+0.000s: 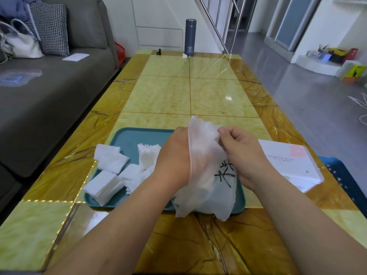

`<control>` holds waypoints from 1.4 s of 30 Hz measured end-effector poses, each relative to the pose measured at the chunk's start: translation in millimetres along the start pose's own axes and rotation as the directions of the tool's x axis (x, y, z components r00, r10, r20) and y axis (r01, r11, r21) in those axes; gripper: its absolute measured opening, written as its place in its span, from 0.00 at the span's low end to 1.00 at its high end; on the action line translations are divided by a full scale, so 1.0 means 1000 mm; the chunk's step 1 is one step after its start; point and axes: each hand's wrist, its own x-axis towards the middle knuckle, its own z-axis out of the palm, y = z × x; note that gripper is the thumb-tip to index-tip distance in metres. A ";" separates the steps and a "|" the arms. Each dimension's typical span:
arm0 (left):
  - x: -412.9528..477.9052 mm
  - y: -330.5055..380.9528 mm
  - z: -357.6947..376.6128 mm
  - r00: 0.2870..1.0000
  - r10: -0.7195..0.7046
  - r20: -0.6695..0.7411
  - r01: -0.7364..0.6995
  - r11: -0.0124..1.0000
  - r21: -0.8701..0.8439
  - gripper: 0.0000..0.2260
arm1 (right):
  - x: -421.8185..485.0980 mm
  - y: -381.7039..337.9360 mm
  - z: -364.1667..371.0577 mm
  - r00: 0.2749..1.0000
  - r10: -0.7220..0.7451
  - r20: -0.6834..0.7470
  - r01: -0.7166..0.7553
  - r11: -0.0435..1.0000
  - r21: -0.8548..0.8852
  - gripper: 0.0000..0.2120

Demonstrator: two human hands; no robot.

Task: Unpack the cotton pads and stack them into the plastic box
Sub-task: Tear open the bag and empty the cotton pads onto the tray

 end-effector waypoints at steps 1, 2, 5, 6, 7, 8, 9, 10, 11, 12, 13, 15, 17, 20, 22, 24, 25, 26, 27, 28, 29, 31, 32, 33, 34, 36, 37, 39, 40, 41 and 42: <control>-0.001 -0.002 -0.001 1.000 -0.014 -0.024 0.013 0.999 -0.046 0.05 | 0.002 -0.001 -0.002 0.999 0.013 -0.045 -0.012 1.000 0.010 0.13; -0.003 -0.004 -0.003 0.999 -0.030 -0.034 0.024 0.989 -0.149 0.04 | 0.004 -0.002 -0.005 0.993 0.023 -0.118 -0.020 0.999 0.027 0.13; -0.011 -0.004 -0.013 0.999 -0.030 -0.040 0.022 0.980 -0.198 0.17 | 0.012 -0.003 -0.016 0.938 -0.008 -0.345 0.033 0.997 0.068 0.12; -0.013 -0.004 -0.017 0.997 -0.021 -0.080 0.010 0.991 -0.137 0.19 | 0.014 -0.002 -0.019 0.917 -0.039 -0.397 0.064 0.997 0.051 0.12; -0.014 -0.004 -0.021 0.992 -0.010 -0.129 0.001 0.998 -0.065 0.21 | 0.015 -0.002 -0.021 0.899 -0.073 -0.433 0.095 0.995 0.031 0.12; -0.015 -0.003 -0.025 0.986 -0.012 -0.164 0.013 1.000 0.006 0.22 | 0.015 -0.002 -0.022 0.884 -0.100 -0.457 0.123 0.992 0.020 0.12; -0.014 -0.003 -0.026 0.987 -0.025 -0.160 0.038 0.996 0.076 0.23 | 0.015 -0.003 -0.023 0.874 -0.119 -0.472 0.145 0.989 0.020 0.12; -0.014 -0.003 -0.028 0.993 -0.046 -0.112 0.064 0.985 0.160 0.22 | 0.015 -0.004 -0.023 0.869 -0.132 -0.477 0.162 0.987 0.022 0.12; -0.013 -0.005 -0.026 0.997 -0.061 -0.038 0.068 0.970 0.234 0.21 | 0.015 -0.005 -0.022 0.869 -0.144 -0.474 0.173 0.985 0.019 0.12; -0.013 -0.006 -0.024 0.997 -0.064 0.046 0.049 0.960 0.275 0.20 | 0.014 -0.007 -0.022 0.872 -0.155 -0.465 0.179 0.984 0.008 0.12; -0.014 -0.008 -0.021 0.992 -0.052 0.115 0.019 0.963 0.269 0.19 | 0.013 -0.007 -0.022 0.877 -0.172 -0.449 0.189 0.982 -0.008 0.12; -0.015 -0.010 -0.016 0.985 -0.029 0.171 0.005 0.990 0.140 0.19 | 0.010 -0.009 -0.023 0.881 -0.237 -0.410 0.238 0.970 -0.050 0.10; -0.013 -0.011 -0.015 0.995 0.005 0.095 -0.005 1.000 0.004 0.17 | 0.007 -0.012 -0.026 0.872 -0.316 -0.374 0.298 0.949 -0.105 0.10; -0.011 -0.010 -0.018 0.994 0.073 -0.076 -0.076 0.996 -0.037 0.14 | 0.004 -0.025 -0.030 0.859 -0.388 -0.334 0.358 0.922 -0.150 0.10; -0.015 -0.005 -0.023 0.991 0.086 -0.102 -0.097 0.990 -0.103 0.11 | 0.003 -0.039 -0.028 0.864 -0.423 -0.271 0.398 0.906 -0.144 0.10; -0.023 0.003 -0.026 0.995 0.047 -0.091 -0.069 0.964 -0.256 0.09 | 0.004 -0.053 -0.020 0.871 -0.456 -0.182 0.429 0.887 -0.169 0.09; -0.026 0.008 -0.028 0.996 0.005 -0.092 -0.038 0.932 -0.361 0.10 | 0.006 -0.059 -0.016 0.869 -0.474 -0.141 0.448 0.875 -0.185 0.08; -0.030 0.014 -0.031 0.995 -0.052 -0.087 0.003 0.874 -0.486 0.10 | 0.007 -0.065 -0.012 0.867 -0.487 -0.105 0.461 0.865 -0.198 0.07; -0.032 0.021 -0.034 0.989 -0.130 -0.068 0.060 0.782 -0.620 0.10 | 0.008 -0.069 -0.009 0.864 -0.497 -0.076 0.474 0.855 -0.210 0.07; -0.035 0.029 -0.040 0.976 -0.216 -0.011 0.134 0.643 -0.754 0.10 | 0.008 -0.073 -0.007 0.861 -0.506 -0.051 0.484 0.847 -0.220 0.08; -0.038 0.035 -0.045 0.958 -0.275 0.078 0.203 0.466 -0.861 0.12 | 0.009 -0.076 -0.005 0.858 -0.512 -0.032 0.491 0.839 -0.235 0.08; -0.038 0.039 -0.050 0.937 -0.271 0.219 0.287 0.243 -0.927 0.21 | 0.010 -0.082 -0.004 0.855 -0.518 -0.008 0.498 0.826 -0.263 0.09; -0.038 0.039 -0.050 0.935 -0.241 0.260 0.318 0.248 -0.915 0.25 | 0.011 -0.084 -0.003 0.862 -0.507 -0.005 0.489 0.834 -0.254 0.08; -0.040 0.039 -0.049 0.935 -0.210 0.287 0.339 0.278 -0.899 0.24 | 0.010 -0.087 -0.002 0.875 -0.484 -0.004 0.471 0.852 -0.230 0.06; -0.042 0.040 -0.047 0.936 -0.181 0.302 0.346 0.318 -0.882 0.18 | 0.009 -0.091 0.000 0.892 -0.452 0.005 0.444 0.874 -0.198 0.05; -0.044 0.040 -0.044 0.938 -0.160 0.307 0.345 0.340 -0.875 0.06 | 0.004 -0.093 -0.001 0.925 -0.377 0.041 0.378 0.907 -0.187 0.11; -0.043 0.039 -0.044 0.940 -0.144 0.309 0.339 0.301 -0.891 0.06 | 0.001 -0.091 -0.005 0.942 -0.332 0.051 0.335 0.914 -0.231 0.16; -0.040 0.039 -0.050 0.950 -0.107 0.294 0.310 0.200 -0.929 0.08 | -0.006 -0.083 -0.019 0.976 -0.211 0.052 0.216 0.905 -0.368 0.28; -0.037 0.038 -0.053 0.952 -0.091 0.291 0.303 0.165 -0.939 0.09 | -0.012 -0.077 -0.026 0.987 -0.150 0.050 0.157 0.898 -0.410 0.31; -0.035 0.037 -0.056 0.954 -0.084 0.289 0.298 0.133 -0.945 0.09 | -0.017 -0.071 -0.032 0.993 -0.109 0.054 0.122 0.902 -0.414 0.30; -0.035 0.037 -0.059 0.955 -0.070 0.289 0.295 0.100 -0.950 0.09 | -0.021 -0.065 -0.037 0.994 -0.100 0.051 0.112 0.915 -0.386 0.25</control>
